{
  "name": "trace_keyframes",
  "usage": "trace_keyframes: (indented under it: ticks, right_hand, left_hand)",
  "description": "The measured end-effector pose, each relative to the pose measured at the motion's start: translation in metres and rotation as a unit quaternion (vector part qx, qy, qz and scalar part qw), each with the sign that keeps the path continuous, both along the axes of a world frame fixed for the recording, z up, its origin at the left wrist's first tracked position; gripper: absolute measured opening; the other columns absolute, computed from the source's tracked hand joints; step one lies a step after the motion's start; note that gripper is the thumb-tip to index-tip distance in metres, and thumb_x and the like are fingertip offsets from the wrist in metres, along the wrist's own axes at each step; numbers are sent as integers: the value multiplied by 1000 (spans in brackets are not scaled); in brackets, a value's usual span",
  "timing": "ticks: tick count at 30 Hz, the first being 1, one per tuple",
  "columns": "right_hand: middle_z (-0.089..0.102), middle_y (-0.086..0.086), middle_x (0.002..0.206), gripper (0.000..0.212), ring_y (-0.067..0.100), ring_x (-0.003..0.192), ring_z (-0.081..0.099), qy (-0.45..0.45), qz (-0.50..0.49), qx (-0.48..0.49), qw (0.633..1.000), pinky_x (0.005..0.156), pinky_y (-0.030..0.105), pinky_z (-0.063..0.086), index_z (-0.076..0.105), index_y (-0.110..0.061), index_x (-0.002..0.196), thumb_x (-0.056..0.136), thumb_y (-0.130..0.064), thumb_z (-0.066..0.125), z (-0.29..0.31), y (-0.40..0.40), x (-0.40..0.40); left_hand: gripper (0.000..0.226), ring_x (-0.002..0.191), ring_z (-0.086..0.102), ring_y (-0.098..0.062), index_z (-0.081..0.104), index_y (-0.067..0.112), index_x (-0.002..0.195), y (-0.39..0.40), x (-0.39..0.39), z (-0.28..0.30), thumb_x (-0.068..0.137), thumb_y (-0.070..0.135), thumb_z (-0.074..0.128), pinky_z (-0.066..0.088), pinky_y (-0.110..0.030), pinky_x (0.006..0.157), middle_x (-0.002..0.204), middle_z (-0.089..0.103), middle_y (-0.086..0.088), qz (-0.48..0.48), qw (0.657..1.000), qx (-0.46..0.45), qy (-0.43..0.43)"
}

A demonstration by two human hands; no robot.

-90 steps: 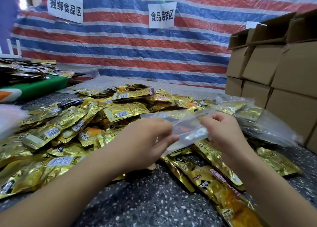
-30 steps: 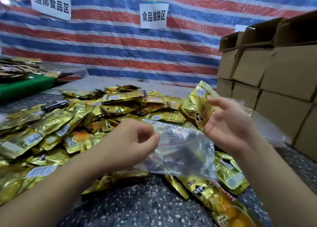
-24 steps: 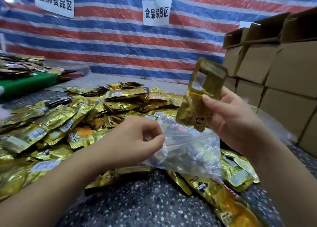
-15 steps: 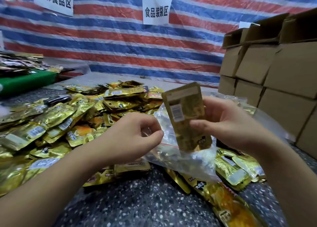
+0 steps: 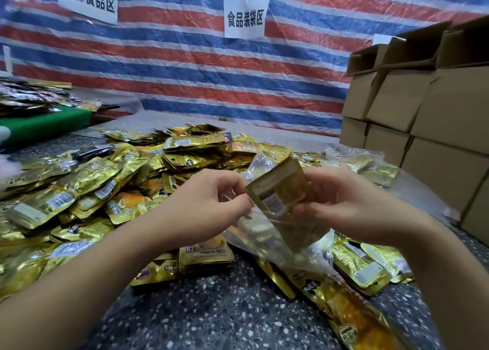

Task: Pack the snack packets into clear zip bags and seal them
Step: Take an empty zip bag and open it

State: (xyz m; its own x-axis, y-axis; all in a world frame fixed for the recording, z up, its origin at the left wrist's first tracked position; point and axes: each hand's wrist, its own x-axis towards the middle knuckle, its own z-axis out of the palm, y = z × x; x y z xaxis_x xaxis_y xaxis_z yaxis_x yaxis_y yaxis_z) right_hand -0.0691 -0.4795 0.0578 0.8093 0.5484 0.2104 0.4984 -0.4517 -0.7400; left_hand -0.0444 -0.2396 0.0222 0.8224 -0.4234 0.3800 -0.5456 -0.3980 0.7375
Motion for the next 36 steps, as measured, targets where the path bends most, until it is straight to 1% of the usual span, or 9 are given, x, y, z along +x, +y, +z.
trace_keyframes:
  ticks: [7,12,17,20,22,27,31,33,36]
  right_hand:
    - [75,7,105,27,23,96,73,-26,-43,53,997,78,34,60,69,-18,114,88,-13,65,3,-4,2]
    - [74,7,100,20,23,95,71,-7,-65,8,998,85,48,58,71,-23,103,94,-9,59,2,-3,0]
    - [72,5,93,10,23,87,70,2,-97,-74,993,78,54,58,68,-17,99,94,-19,60,2,0,-4]
    - [71,13,93,26,35,88,68,-14,-106,-85,991,77,62,54,66,-9,99,84,-29,58,7,2,-6]
    - [70,18,91,20,41,86,67,-24,-114,-83,990,74,65,53,65,-7,96,87,-23,59,8,4,-6]
    - [69,11,85,9,32,80,66,-52,-129,-137,981,74,58,53,66,-17,86,94,-16,61,6,7,-6]
    - [69,-5,97,13,11,89,66,-46,-82,-208,974,78,40,58,62,-27,107,95,-22,60,0,17,-11]
    - [71,-9,100,23,4,92,68,-58,-95,-146,983,76,32,60,57,-37,110,92,-24,65,-2,21,-11]
    - [72,-5,89,19,12,83,71,-102,-129,-62,984,70,38,61,60,-32,97,84,-26,73,-3,21,-9]
  left_hand:
    - [40,83,74,-17,55,28,121,4,2,5,88,46,64,59,-26,72,93,77,1,-60,984,-141,93]
    - [16,76,75,-21,70,10,99,1,2,1,96,18,56,58,-24,59,85,77,-6,-27,987,-98,121]
    - [23,60,71,-14,76,14,85,-2,1,0,94,24,58,58,-28,54,74,76,2,-29,988,-106,112]
    - [31,67,75,-25,78,10,83,-3,2,-1,82,35,60,61,-32,56,79,77,-3,-42,977,-151,146]
    - [33,71,75,-29,79,10,83,-4,2,-1,80,36,60,59,-27,53,84,77,-5,-46,970,-177,159]
    - [29,74,75,-27,80,21,86,-7,-1,-1,82,39,58,60,-29,55,90,77,-3,-48,967,-192,158]
    - [29,69,73,-22,79,22,87,-7,-4,1,83,39,57,58,-27,57,80,77,-8,-47,970,-196,137]
    - [29,68,74,-21,79,23,86,-6,-4,2,83,41,57,56,-24,55,78,76,-9,-32,967,-219,126]
    - [28,69,74,-21,78,23,89,-5,-2,2,82,41,58,56,-25,56,80,76,-10,-26,960,-251,123]
